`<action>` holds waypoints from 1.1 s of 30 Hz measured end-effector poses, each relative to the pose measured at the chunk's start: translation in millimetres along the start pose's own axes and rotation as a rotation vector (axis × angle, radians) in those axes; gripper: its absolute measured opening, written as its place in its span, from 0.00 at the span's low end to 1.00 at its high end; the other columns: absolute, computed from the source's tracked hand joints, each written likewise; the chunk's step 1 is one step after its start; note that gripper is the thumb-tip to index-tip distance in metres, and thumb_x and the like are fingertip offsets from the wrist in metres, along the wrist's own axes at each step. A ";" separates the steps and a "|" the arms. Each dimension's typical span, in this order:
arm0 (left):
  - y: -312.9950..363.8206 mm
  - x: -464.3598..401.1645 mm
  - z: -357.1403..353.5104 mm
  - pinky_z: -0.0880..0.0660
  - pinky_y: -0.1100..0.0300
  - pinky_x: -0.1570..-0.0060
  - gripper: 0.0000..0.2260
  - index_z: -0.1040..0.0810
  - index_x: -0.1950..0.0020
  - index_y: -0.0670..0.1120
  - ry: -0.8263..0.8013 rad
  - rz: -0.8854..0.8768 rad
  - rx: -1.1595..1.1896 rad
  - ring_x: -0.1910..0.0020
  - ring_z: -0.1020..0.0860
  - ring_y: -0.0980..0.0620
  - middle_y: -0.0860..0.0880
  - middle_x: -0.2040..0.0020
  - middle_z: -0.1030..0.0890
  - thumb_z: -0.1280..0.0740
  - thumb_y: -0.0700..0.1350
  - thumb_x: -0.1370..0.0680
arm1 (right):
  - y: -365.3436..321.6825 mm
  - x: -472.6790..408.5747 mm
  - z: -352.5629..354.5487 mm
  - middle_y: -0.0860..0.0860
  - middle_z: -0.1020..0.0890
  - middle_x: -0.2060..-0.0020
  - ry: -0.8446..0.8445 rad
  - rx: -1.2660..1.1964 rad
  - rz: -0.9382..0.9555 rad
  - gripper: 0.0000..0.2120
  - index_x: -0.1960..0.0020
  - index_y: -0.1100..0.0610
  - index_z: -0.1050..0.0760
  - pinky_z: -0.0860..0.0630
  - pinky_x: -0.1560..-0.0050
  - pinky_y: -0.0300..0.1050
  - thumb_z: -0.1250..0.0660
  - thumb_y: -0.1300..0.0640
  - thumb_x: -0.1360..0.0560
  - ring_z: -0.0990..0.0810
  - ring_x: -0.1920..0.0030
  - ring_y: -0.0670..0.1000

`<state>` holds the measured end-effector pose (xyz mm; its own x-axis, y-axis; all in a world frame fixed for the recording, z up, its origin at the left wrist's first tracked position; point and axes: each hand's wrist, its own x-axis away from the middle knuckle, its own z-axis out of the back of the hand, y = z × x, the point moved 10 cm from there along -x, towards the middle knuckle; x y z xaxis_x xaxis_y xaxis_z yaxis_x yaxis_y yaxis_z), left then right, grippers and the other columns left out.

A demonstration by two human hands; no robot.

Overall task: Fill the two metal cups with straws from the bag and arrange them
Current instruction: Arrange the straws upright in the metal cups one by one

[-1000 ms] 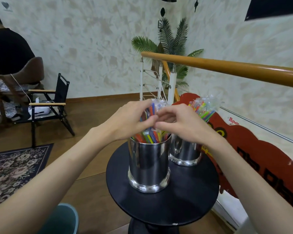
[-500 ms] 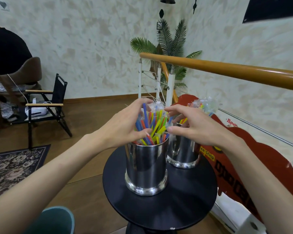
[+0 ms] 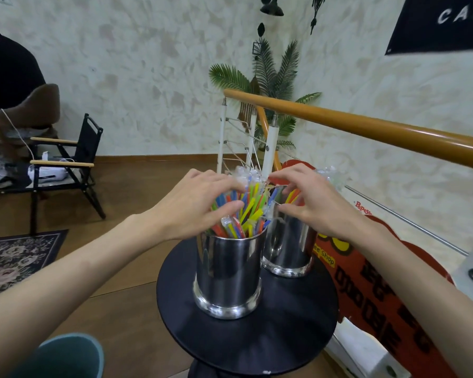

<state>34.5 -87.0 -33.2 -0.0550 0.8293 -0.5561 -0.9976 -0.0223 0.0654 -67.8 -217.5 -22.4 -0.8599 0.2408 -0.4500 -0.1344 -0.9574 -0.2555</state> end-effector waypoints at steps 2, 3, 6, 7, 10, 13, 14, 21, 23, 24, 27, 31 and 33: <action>-0.2 0.3 0.6 0.39 0.57 0.41 0.23 0.21 0.38 0.55 0.007 0.005 -0.013 0.35 0.28 0.55 0.56 0.35 0.23 0.49 0.64 0.19 | 6.4 -2.4 -1.9 0.46 0.25 0.37 -0.028 0.001 -0.036 0.30 0.25 0.51 0.30 0.21 0.44 0.46 0.25 0.58 0.25 0.21 0.47 0.43; -0.1 0.5 3.2 0.40 0.55 0.38 0.23 0.20 0.40 0.55 0.031 0.018 -0.019 0.32 0.30 0.54 0.54 0.31 0.25 0.50 0.64 0.19 | 8.0 -3.1 -3.6 0.46 0.23 0.38 -0.046 -0.013 -0.050 0.31 0.25 0.52 0.31 0.20 0.44 0.47 0.25 0.57 0.24 0.20 0.47 0.43; 1.9 4.3 18.3 0.46 0.51 0.30 0.29 0.20 0.36 0.55 0.135 0.130 0.065 0.25 0.38 0.54 0.53 0.24 0.33 0.54 0.67 0.21 | 9.2 -4.6 -8.4 0.45 0.19 0.46 -0.069 -0.119 -0.075 0.28 0.27 0.53 0.29 0.19 0.46 0.42 0.24 0.57 0.25 0.17 0.51 0.40; 3.5 6.5 19.5 0.49 0.51 0.28 0.33 0.24 0.31 0.55 0.136 0.183 0.105 0.24 0.42 0.55 0.52 0.22 0.36 0.55 0.69 0.22 | 11.0 -5.2 -9.3 0.45 0.18 0.48 -0.060 -0.161 -0.089 0.27 0.29 0.53 0.27 0.18 0.47 0.42 0.24 0.57 0.26 0.16 0.52 0.40; 14.6 14.2 0.4 0.55 0.46 0.22 0.48 0.47 0.18 0.53 -0.029 0.311 0.147 0.20 0.53 0.56 0.54 0.17 0.52 0.52 0.79 0.31 | 18.7 -5.7 -16.5 0.49 0.17 0.51 -0.059 -0.272 -0.150 0.21 0.38 0.52 0.24 0.17 0.47 0.50 0.22 0.58 0.28 0.15 0.53 0.44; 23.6 16.9 -26.8 0.57 0.38 0.22 0.57 0.60 0.18 0.53 -0.196 0.324 0.086 0.19 0.60 0.52 0.54 0.18 0.60 0.46 0.83 0.37 | 16.8 -1.2 -34.0 0.53 0.15 0.51 -0.147 -0.389 -0.161 0.16 0.45 0.55 0.25 0.17 0.45 0.53 0.22 0.61 0.28 0.14 0.52 0.48; 23.2 14.8 -31.1 0.55 0.37 0.22 0.58 0.60 0.18 0.52 -0.195 0.308 0.048 0.19 0.59 0.50 0.53 0.17 0.60 0.45 0.83 0.37 | 14.0 0.6 -37.1 0.53 0.15 0.50 -0.164 -0.410 -0.145 0.14 0.47 0.55 0.25 0.17 0.45 0.52 0.23 0.61 0.27 0.14 0.52 0.49; 10.6 1.0 -35.3 0.51 0.41 0.21 0.56 0.55 0.17 0.49 -0.084 0.270 -0.069 0.19 0.52 0.47 0.50 0.17 0.52 0.42 0.80 0.35 | 7.3 8.4 -34.6 0.48 0.15 0.54 -0.194 -0.374 -0.113 0.13 0.48 0.54 0.23 0.17 0.50 0.50 0.22 0.57 0.27 0.14 0.55 0.49; 9.2 0.5 -36.5 0.51 0.41 0.22 0.56 0.54 0.17 0.50 -0.063 0.263 -0.062 0.19 0.51 0.47 0.51 0.17 0.52 0.43 0.81 0.35 | 3.4 9.3 -36.3 0.48 0.15 0.56 -0.214 -0.343 -0.085 0.13 0.47 0.55 0.23 0.17 0.52 0.50 0.22 0.56 0.27 0.15 0.56 0.48; 8.1 0.6 -36.5 0.50 0.42 0.22 0.56 0.53 0.17 0.50 -0.047 0.260 -0.054 0.18 0.51 0.47 0.51 0.17 0.52 0.44 0.81 0.35 | 1.4 9.7 -38.0 0.49 0.15 0.56 -0.226 -0.338 -0.073 0.13 0.47 0.55 0.23 0.17 0.52 0.49 0.22 0.55 0.27 0.15 0.57 0.48; 7.3 3.7 -31.5 0.49 0.43 0.22 0.52 0.47 0.17 0.50 0.045 0.244 -0.057 0.19 0.49 0.48 0.50 0.17 0.49 0.45 0.80 0.33 | -1.6 9.5 -40.9 0.51 0.14 0.57 -0.230 -0.370 -0.066 0.14 0.47 0.56 0.24 0.16 0.52 0.47 0.22 0.54 0.27 0.14 0.57 0.48; 10.8 9.8 -12.9 0.44 0.42 0.23 0.41 0.31 0.24 0.46 0.225 0.167 -0.101 0.20 0.43 0.46 0.46 0.19 0.41 0.40 0.72 0.28 | -5.7 10.4 -43.0 0.55 0.14 0.61 -0.226 -0.442 -0.077 0.13 0.48 0.62 0.22 0.16 0.53 0.48 0.23 0.57 0.26 0.13 0.60 0.52; 11.4 11.0 -0.5 0.42 0.43 0.24 0.36 0.27 0.27 0.45 0.301 0.129 -0.115 0.22 0.38 0.46 0.44 0.21 0.36 0.38 0.67 0.27 | -4.3 11.7 -44.6 0.57 0.14 0.61 -0.229 -0.504 -0.111 0.13 0.48 0.67 0.23 0.15 0.54 0.52 0.25 0.60 0.25 0.13 0.61 0.56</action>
<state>22.5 -78.4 -38.9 -0.1737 0.6142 -0.7698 -0.9789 -0.1933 0.0667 -55.3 -203.5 -64.8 -0.9464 0.2415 -0.2142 -0.0269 -0.7202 -0.6933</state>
